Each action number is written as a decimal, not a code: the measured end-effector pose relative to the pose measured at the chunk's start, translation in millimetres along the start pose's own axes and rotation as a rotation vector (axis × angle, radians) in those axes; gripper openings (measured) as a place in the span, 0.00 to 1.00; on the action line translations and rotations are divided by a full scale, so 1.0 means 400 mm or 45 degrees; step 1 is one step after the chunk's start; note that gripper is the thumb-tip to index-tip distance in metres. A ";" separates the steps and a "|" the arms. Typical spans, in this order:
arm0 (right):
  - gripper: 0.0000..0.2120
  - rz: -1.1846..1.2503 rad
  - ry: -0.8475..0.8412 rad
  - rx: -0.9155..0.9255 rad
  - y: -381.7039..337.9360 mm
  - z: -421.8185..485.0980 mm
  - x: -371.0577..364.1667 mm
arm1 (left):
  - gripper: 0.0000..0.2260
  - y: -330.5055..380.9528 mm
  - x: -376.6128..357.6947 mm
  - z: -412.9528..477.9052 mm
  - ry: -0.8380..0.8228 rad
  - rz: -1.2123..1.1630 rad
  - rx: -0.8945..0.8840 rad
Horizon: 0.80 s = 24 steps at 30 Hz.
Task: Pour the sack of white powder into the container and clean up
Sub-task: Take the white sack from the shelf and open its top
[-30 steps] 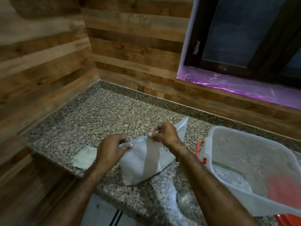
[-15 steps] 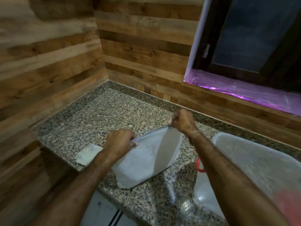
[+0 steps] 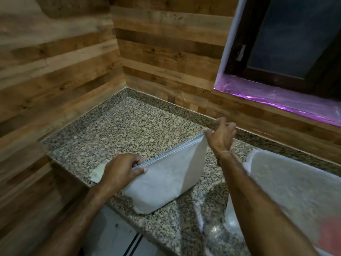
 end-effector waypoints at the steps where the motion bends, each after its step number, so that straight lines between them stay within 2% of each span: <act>1: 0.18 0.135 -0.068 0.027 0.002 -0.021 -0.022 | 0.15 -0.003 -0.003 0.002 -0.022 -0.029 -0.019; 4: 0.16 0.264 -0.334 0.140 0.012 -0.051 -0.058 | 0.12 -0.014 -0.001 0.018 -0.114 -0.081 -0.011; 8: 0.16 0.385 -0.447 0.092 0.057 -0.033 -0.026 | 0.10 -0.084 0.017 -0.008 -0.256 -0.161 0.088; 10: 0.14 0.449 -0.427 0.028 0.077 -0.024 -0.015 | 0.10 -0.120 0.021 -0.033 -0.249 -0.280 0.101; 13: 0.08 0.547 -0.358 -0.001 0.087 -0.021 -0.021 | 0.07 -0.136 0.030 -0.047 -0.124 -0.411 0.098; 16: 0.11 0.594 -0.320 -0.081 0.111 -0.019 -0.042 | 0.10 -0.160 0.042 -0.029 0.005 -0.500 0.107; 18: 0.09 0.605 -0.319 -0.104 0.147 -0.034 -0.059 | 0.10 -0.185 0.048 -0.008 0.102 -0.615 0.165; 20: 0.18 0.620 -0.249 -0.191 0.172 -0.065 -0.075 | 0.10 -0.214 0.041 0.009 0.180 -0.726 0.251; 21: 0.19 0.671 -0.194 -0.237 0.166 -0.090 -0.075 | 0.09 -0.231 0.032 0.012 0.196 -0.760 0.286; 24: 0.10 0.858 -0.178 -0.332 0.171 -0.140 -0.084 | 0.12 -0.263 -0.011 -0.001 0.133 -0.888 0.325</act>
Point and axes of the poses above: each hand's wrist, its own z-axis towards the middle knuckle, its own x-axis out of the back of the hand, y = z × x, the point moved 2 cm from there along z, towards the middle knuckle, and after that the axes turned 4 degrees about x, right-handed, at the moved point
